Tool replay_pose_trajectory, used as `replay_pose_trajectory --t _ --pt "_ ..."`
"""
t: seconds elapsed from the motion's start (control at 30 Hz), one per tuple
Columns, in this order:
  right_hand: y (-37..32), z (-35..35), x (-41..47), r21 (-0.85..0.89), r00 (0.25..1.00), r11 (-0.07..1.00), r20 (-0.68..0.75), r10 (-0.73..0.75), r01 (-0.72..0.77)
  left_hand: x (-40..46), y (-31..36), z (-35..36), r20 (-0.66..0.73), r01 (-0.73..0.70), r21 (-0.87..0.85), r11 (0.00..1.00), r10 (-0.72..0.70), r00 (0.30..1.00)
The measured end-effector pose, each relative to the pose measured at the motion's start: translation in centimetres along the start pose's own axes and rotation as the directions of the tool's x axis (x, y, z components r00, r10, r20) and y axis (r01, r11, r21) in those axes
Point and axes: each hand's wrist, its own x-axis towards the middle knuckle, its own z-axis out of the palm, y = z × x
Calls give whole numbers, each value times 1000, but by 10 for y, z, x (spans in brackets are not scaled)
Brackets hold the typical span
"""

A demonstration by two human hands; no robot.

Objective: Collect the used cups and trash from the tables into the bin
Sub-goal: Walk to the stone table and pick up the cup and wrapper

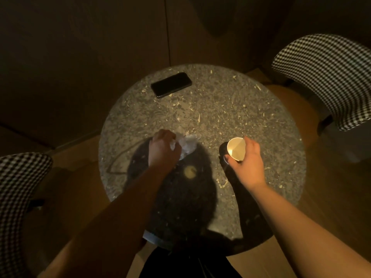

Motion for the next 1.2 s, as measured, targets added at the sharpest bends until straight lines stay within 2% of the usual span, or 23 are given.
replay_pose_trajectory --t 0.07,0.17,0.3,0.43,0.57,0.7,0.77,0.87,0.9,0.97,1.1,1.13,1.17,1.2 --pt "0 1 0 0 1000 1000 -5 7 -7 5 -4 10 107 13 5 1000 -13 994" --pt "1 2 0 7 1000 1000 -10 10 -10 8 -9 24 207 -65 56 996 52 977" --pt "1 2 1 6 1000 1000 -5 3 -3 15 -15 48 362 -77 130 989 25 932" --pt "2 1 3 -4 1000 1000 -1 -4 4 16 -14 60 275 -76 142 987 34 961" --pt "3 0 2 7 1000 1000 -2 -8 8 12 -12 55 227 -104 2 995 101 969" --pt "3 -1 1 22 1000 1000 8 -8 8 0 0 47 208 14 -10 1000 -11 978" --pt "3 -6 1 34 1000 999 8 -11 10 -2 10 42 204 24 -26 999 -18 979" --pt "5 -19 -1 59 1000 998 -15 -7 8 -8 33 29 214 -30 -181 983 69 974" --pt "6 -24 -3 63 1000 998 -29 -2 4 -11 41 25 191 -70 -187 980 106 976" --pt "8 -36 -7 70 998 997 -59 14 -10 -15 54 19 149 -106 -162 981 131 980" --pt "13 -61 -24 91 991 995 -121 54 -43 -17 85 10 238 -71 -81 994 88 967" --pt "14 -67 -30 93 988 994 -140 67 -54 -20 96 8 287 -89 -94 992 112 951" --pt "16 -73 -37 95 983 993 -161 83 -68 -21 104 8 270 -180 -49 982 187 944" --pt "19 -79 -44 97 977 992 -187 102 -85 -21 111 9 244 -208 -64 976 217 945"
